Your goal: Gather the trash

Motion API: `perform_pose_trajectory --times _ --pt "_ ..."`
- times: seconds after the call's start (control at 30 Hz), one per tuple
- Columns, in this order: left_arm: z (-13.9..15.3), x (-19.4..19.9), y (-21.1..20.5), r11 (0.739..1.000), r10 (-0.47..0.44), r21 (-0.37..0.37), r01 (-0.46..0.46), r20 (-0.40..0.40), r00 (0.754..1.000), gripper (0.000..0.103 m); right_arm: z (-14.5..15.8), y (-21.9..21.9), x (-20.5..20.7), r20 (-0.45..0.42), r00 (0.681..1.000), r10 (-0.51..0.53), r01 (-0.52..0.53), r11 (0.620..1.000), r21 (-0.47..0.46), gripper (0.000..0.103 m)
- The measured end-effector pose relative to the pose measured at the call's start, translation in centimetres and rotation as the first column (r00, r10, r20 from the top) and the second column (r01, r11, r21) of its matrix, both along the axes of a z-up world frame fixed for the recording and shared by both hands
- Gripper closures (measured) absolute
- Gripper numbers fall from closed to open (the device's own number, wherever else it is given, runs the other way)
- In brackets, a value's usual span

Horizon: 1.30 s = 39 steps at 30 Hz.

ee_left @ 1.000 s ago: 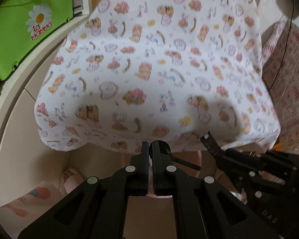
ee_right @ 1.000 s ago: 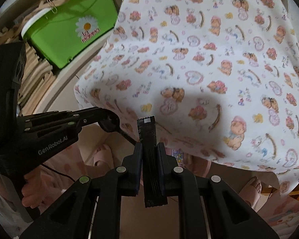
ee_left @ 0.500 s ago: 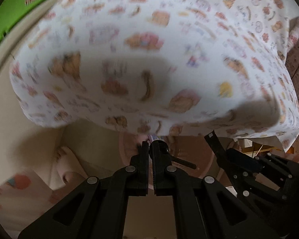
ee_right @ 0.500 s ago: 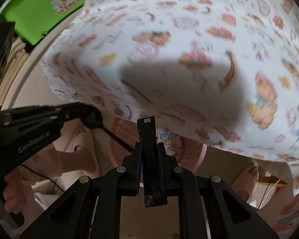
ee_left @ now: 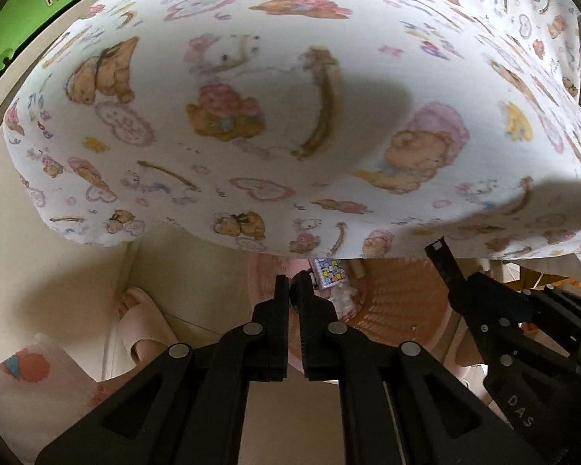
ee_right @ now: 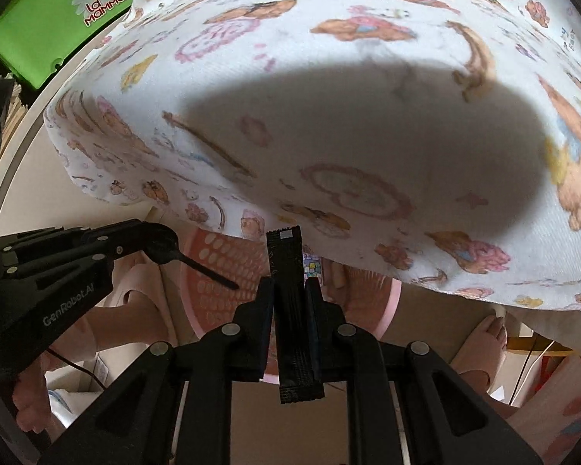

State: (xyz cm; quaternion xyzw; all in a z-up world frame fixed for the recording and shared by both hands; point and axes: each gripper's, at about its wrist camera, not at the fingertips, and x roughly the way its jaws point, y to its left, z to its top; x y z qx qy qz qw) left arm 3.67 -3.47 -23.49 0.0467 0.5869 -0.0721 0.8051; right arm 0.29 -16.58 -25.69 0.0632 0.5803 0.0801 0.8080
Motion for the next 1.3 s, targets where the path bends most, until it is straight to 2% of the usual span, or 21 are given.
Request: perform_pose_trajectory --times 0.03,0.1,0.13,0.3,0.43,0.57,0.63,0.7,0.83,0.97,1.03,1.07,1.17,1.23,1.3 --pt "0.0 0.0 0.0 1.000 0.000 0.003 0.000 0.002 1.000 0.096 0.0 0.0 0.0 0.004 1.000 -0.002 0.002 1.000 0.000 0.086" --pt "0.2 -0.1 0.0 1.000 0.002 0.015 -0.003 0.013 1.000 0.078 0.1 0.1 0.0 0.002 1.000 0.002 -0.002 1.000 -0.007 0.082" --pt "0.4 -0.1 0.1 1.000 0.005 0.018 -0.005 0.018 1.000 0.074 0.2 0.1 0.0 -0.001 1.000 0.005 -0.005 1.000 -0.008 0.082" --pt "1.2 -0.3 0.6 0.999 0.038 0.013 -0.039 0.019 0.999 0.069 0.4 -0.1 0.0 -0.009 1.000 -0.011 0.011 1.000 -0.003 0.060" --pt "3.1 -0.4 1.4 0.998 0.068 0.006 -0.068 0.053 0.996 0.063 1.4 -0.6 0.0 0.010 1.000 -0.028 0.028 1.000 -0.006 0.060" --pt "5.8 -0.6 2.0 0.997 0.074 -0.008 -0.073 0.117 0.990 0.049 3.3 -0.8 -0.3 0.041 0.998 -0.041 0.042 0.999 -0.014 0.059" --pt "6.9 -0.9 1.9 0.997 0.075 -0.014 -0.073 0.147 0.986 0.044 4.8 -0.8 -0.7 0.072 0.997 -0.039 0.040 0.999 -0.016 0.055" --pt "8.2 -1.0 2.2 0.997 0.069 -0.030 -0.065 0.175 0.982 0.039 6.6 -1.0 -1.3 0.118 0.992 -0.044 0.045 0.999 -0.011 0.046" --pt "10.6 -1.6 2.1 0.998 0.058 -0.032 -0.052 0.247 0.967 0.032 9.8 -1.5 -2.1 0.210 0.976 -0.054 0.057 0.998 -0.009 0.042" --pt "12.7 -2.4 2.0 0.998 0.052 -0.039 -0.042 0.311 0.949 0.024 12.4 -2.4 -2.7 0.284 0.955 -0.085 0.089 0.996 -0.002 0.027" --pt "13.7 -2.6 2.4 0.998 0.051 -0.052 -0.035 0.337 0.940 0.022 13.6 -2.8 -3.1 0.318 0.942 -0.109 0.115 0.993 0.000 0.019" --pt "14.3 -2.7 2.5 0.998 0.052 -0.054 -0.035 0.354 0.934 0.021 14.2 -3.3 -3.4 0.332 0.935 -0.122 0.129 0.992 0.004 0.015" --pt "16.0 -2.9 2.7 0.998 0.055 -0.051 -0.037 0.410 0.911 0.013 15.9 -4.3 -3.3 0.372 0.913 -0.166 0.173 0.985 0.014 0.013" --pt "17.0 -2.8 3.1 0.998 0.058 -0.057 -0.037 0.440 0.896 0.011 16.8 -4.7 -3.5 0.398 0.900 -0.178 0.191 0.982 0.007 0.007" --pt "17.9 -3.1 3.6 0.997 0.069 -0.050 -0.052 0.479 0.875 0.003 17.4 -5.0 -3.6 0.428 0.885 -0.186 0.204 0.979 0.004 0.000"
